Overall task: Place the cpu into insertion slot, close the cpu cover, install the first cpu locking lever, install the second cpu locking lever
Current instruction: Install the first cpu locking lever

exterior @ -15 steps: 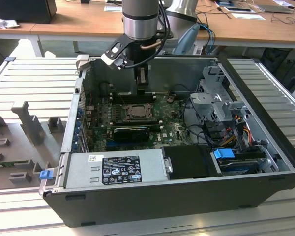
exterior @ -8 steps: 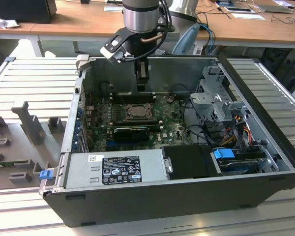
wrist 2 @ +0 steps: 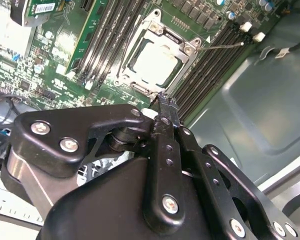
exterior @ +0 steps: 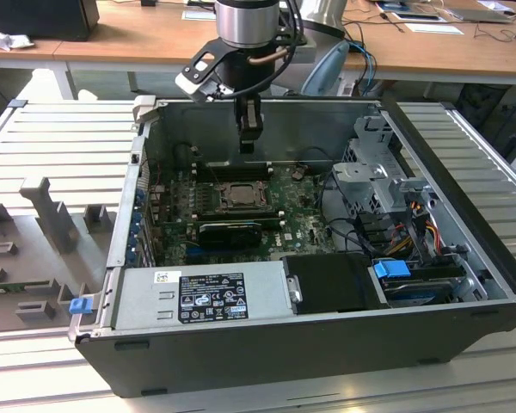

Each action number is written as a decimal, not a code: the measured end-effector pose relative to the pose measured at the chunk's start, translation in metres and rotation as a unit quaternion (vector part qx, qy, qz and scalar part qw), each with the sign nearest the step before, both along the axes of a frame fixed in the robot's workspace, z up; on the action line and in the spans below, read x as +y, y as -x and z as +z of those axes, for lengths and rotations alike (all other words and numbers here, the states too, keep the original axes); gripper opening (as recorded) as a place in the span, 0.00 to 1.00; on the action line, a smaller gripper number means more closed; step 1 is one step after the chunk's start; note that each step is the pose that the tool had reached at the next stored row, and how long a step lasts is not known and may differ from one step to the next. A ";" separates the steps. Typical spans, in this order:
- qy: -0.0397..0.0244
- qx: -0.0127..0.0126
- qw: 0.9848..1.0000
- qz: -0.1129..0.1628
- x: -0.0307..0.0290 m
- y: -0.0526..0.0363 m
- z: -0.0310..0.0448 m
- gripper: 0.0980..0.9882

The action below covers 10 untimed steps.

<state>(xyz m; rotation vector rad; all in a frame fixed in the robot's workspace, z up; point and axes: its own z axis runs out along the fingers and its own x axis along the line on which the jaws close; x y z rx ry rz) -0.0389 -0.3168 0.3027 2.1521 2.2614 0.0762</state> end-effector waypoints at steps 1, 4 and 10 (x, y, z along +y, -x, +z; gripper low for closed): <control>0.000 0.000 1.000 0.006 0.0000 0.0000 0.0000 0.01; 0.001 0.000 1.000 0.022 0.0000 0.0000 0.0000 0.01; 0.001 0.000 0.999 0.037 -0.0001 0.0000 0.0000 0.01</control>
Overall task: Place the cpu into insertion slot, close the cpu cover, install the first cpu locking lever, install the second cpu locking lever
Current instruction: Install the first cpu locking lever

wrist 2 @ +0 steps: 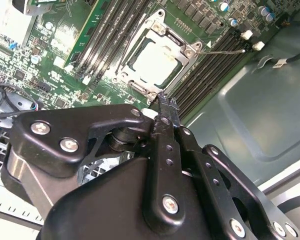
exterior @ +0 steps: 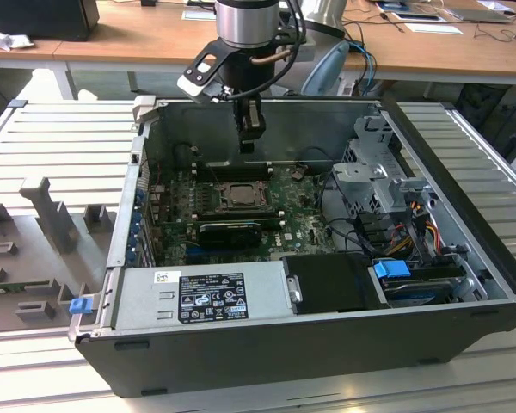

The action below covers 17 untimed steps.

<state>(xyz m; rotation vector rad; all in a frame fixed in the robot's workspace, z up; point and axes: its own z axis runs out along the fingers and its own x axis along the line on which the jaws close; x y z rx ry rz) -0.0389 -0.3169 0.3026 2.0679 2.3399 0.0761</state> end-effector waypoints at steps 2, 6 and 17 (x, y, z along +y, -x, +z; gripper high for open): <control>0.000 0.000 1.000 0.008 0.0000 0.0000 0.0000 0.01; 0.000 0.000 1.000 0.030 0.0000 0.0000 0.0000 0.01; 0.000 0.000 0.998 0.067 0.0000 0.0000 0.0000 0.01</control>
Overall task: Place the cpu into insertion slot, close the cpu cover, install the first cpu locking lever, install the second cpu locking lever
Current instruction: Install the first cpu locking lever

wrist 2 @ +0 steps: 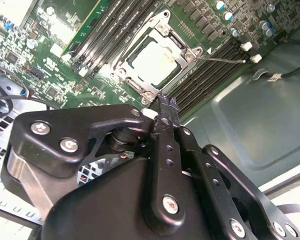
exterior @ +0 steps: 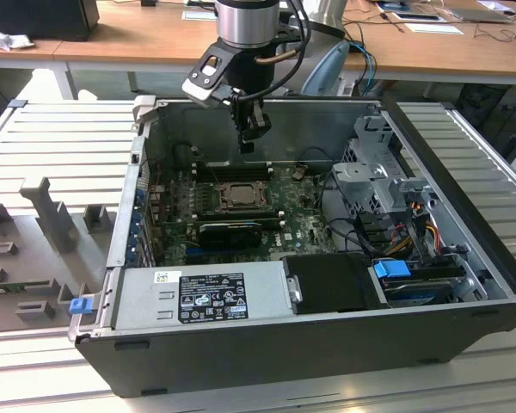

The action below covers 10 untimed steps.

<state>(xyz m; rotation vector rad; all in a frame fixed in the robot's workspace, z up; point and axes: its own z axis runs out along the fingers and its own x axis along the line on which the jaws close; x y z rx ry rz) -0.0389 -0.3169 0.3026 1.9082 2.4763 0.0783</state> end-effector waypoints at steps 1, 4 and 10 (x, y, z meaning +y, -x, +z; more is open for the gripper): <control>0.000 0.000 1.000 0.010 0.0000 0.0000 0.0000 0.01; 0.000 0.000 1.000 0.022 0.0000 0.0000 0.0000 0.01; 0.000 0.000 0.999 0.054 0.0000 0.0000 0.0000 0.01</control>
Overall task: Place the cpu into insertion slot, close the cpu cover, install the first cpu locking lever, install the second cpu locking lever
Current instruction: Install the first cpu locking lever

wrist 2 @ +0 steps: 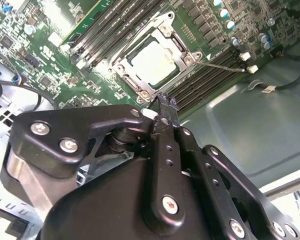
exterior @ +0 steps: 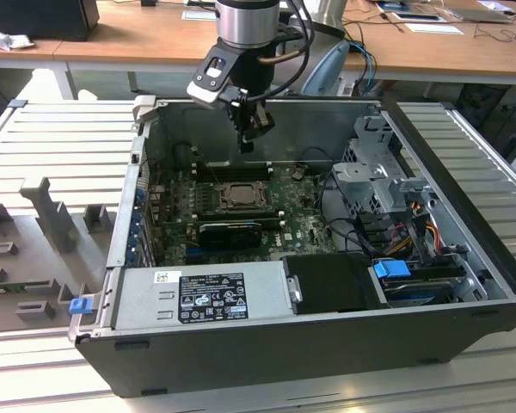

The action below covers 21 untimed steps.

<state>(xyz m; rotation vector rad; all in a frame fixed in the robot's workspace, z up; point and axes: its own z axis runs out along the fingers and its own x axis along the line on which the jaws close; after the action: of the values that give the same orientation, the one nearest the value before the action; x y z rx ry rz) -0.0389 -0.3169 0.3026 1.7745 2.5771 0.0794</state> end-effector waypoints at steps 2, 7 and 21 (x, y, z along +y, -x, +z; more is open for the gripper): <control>0.000 0.000 1.000 0.017 0.0000 0.0000 0.0000 0.01; 0.000 0.000 0.998 0.060 0.0000 0.0000 0.0000 0.01; 0.000 0.000 0.993 0.120 0.0000 0.0000 0.0000 0.01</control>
<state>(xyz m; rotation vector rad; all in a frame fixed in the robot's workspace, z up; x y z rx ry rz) -0.0389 -0.3169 0.3025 1.4566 2.7760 0.0812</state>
